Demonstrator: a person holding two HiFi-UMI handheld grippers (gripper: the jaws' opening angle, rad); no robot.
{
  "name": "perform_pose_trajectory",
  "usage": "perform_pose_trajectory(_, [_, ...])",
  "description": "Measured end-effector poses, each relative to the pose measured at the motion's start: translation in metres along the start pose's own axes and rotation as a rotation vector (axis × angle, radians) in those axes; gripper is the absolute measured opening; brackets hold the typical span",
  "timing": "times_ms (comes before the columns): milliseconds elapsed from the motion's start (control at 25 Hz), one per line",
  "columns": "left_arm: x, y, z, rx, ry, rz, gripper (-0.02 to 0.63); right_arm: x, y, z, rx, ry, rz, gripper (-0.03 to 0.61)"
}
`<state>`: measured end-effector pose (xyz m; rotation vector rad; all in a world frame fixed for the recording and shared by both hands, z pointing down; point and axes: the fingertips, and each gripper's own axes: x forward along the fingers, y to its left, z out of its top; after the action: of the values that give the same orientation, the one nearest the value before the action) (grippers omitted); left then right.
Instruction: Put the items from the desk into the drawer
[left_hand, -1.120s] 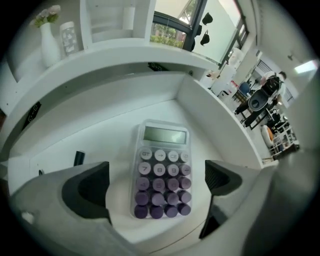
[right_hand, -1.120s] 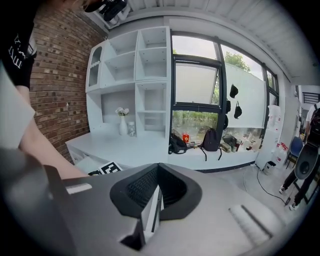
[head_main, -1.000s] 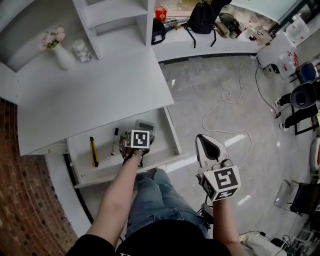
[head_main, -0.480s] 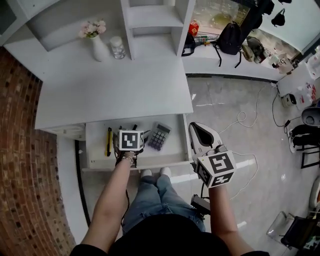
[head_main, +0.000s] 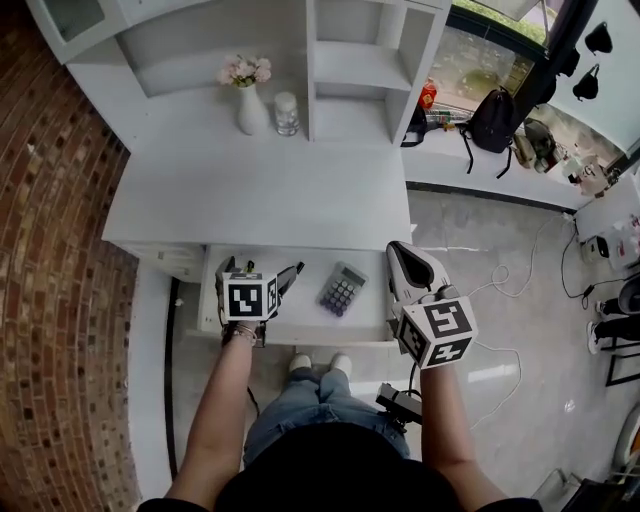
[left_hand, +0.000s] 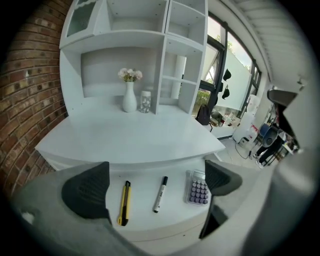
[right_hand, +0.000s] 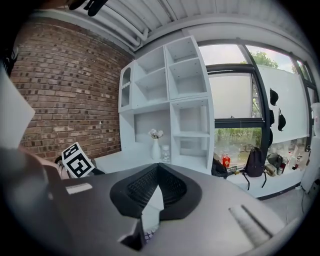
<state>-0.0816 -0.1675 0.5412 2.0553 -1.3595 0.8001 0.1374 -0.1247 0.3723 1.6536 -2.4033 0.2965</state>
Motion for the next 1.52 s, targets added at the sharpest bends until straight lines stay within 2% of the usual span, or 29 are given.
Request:
perform_pose_trajectory(160, [-0.029,0.021,0.029,-0.006,-0.108,0.002,0.606,0.003,0.008,0.016,-0.018,-0.032,-0.001,0.006])
perform_pose_trajectory(400, [-0.081,0.044,0.1,0.008,-0.322,0.014,0.606,0.002,0.015,0.059,-0.075,-0.113,-0.019,0.006])
perform_pose_trajectory(520, [-0.112,0.045,0.137,0.045,-0.436,0.031,0.606,-0.003,0.013,0.08,-0.095,-0.153,-0.033,0.005])
perform_pose_trajectory(640, [-0.148,0.041,0.171,0.115,-0.56,0.051,0.596,-0.011,0.011,0.103,-0.111,-0.2,-0.043,0.006])
perform_pose_trajectory(680, [-0.161,0.038,0.182,0.138,-0.611,0.058,0.558,-0.014,0.01,0.111,-0.119,-0.218,-0.048,0.006])
perform_pose_trajectory(720, [-0.176,0.036,0.192,0.157,-0.666,0.063,0.485,-0.017,0.01,0.119,-0.128,-0.236,-0.053,0.006])
perform_pose_trajectory(880, [-0.231,0.029,0.222,0.206,-0.863,0.106,0.16,-0.03,0.007,0.145,-0.17,-0.29,-0.078,0.005])
perform_pose_trajectory(920, [-0.243,0.028,0.228,0.219,-0.903,0.122,0.043,-0.033,0.006,0.15,-0.179,-0.299,-0.084,0.005])
perform_pose_trajectory(960, [-0.253,0.026,0.233,0.236,-0.935,0.132,-0.002,-0.036,0.005,0.155,-0.185,-0.308,-0.09,0.005])
perform_pose_trajectory(1240, [-0.301,0.004,0.258,0.319,-1.069,0.099,-0.002,-0.046,-0.001,0.182,-0.212,-0.357,-0.127,0.005])
perform_pose_trajectory(1520, [-0.309,-0.001,0.265,0.331,-1.08,0.058,-0.002,-0.054,0.005,0.207,-0.248,-0.429,-0.15,0.005])
